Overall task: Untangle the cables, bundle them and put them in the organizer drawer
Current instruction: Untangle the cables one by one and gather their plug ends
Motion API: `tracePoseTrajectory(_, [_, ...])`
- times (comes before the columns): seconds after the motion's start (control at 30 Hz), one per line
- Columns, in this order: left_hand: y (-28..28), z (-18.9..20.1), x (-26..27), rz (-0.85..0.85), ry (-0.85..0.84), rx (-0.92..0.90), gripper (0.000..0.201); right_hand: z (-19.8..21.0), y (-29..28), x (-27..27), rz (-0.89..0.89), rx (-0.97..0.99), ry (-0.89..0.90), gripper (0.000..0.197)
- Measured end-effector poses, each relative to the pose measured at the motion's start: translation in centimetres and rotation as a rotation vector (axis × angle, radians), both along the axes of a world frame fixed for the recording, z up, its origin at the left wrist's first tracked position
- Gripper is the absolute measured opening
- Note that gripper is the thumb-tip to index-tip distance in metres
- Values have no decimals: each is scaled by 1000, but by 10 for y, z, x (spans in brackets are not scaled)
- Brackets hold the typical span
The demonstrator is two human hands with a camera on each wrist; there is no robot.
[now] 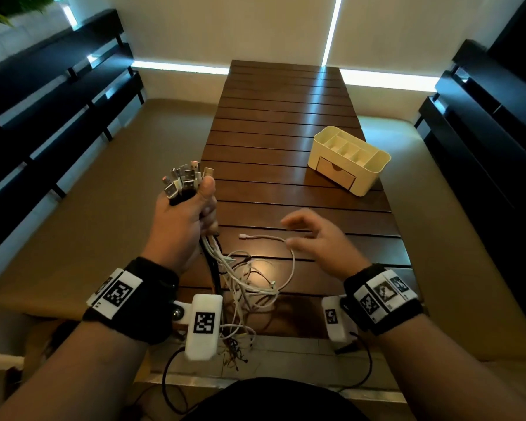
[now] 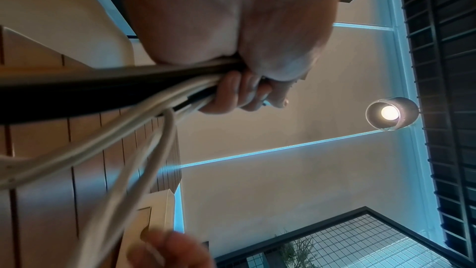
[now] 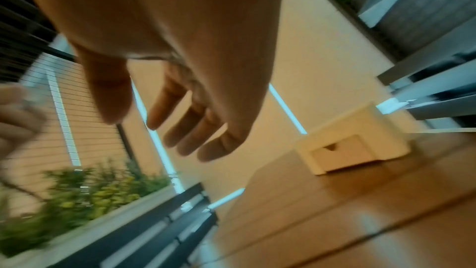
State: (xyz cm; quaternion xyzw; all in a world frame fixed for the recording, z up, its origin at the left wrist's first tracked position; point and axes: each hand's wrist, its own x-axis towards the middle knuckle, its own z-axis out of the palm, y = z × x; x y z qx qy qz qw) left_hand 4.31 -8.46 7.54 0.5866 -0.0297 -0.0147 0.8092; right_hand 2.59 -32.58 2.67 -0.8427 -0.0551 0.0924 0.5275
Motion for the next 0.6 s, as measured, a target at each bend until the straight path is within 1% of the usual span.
tracePoseTrajectory(0.07, [2, 1, -2, -14, -3, 7, 22, 20, 24, -13, 256, -53, 60, 29])
tracePoseTrajectory(0.1, [3, 2, -4, -17, -8, 4, 22, 26, 34, -18, 332, -108, 71, 30])
tracePoseTrajectory(0.17, [5, 4, -7, -17, -19, -5, 21, 26, 47, -24, 425, -207, 73, 30])
tracePoseTrajectory(0.2, [8, 5, -8, -12, -24, -7, 21, 24, 49, -27, 458, -227, 109, 29])
tracePoseTrajectory(0.23, [11, 6, -10, -3, -26, -6, 22, 23, 49, -30, 489, -210, 172, 27])
tracePoseTrajectory(0.3, [19, 9, -11, 25, -18, -5, 25, 19, 43, -35, 541, -91, 309, 18])
tracePoseTrajectory(0.37, [27, 10, -11, 54, -15, -32, 30, 16, 37, -40, 544, 5, 334, 9])
tracePoseTrajectory(0.43, [35, 11, -9, 77, -14, -66, 31, 10, 33, -44, 466, 69, 305, 3])
tracePoseTrajectory(0.5, [41, 10, -6, 85, -18, -73, 28, 1, 32, -47, 360, 84, 253, 11])
tracePoseTrajectory(0.6, [48, 11, -3, 95, -31, -55, 25, -9, 32, -55, 234, -39, 222, 27])
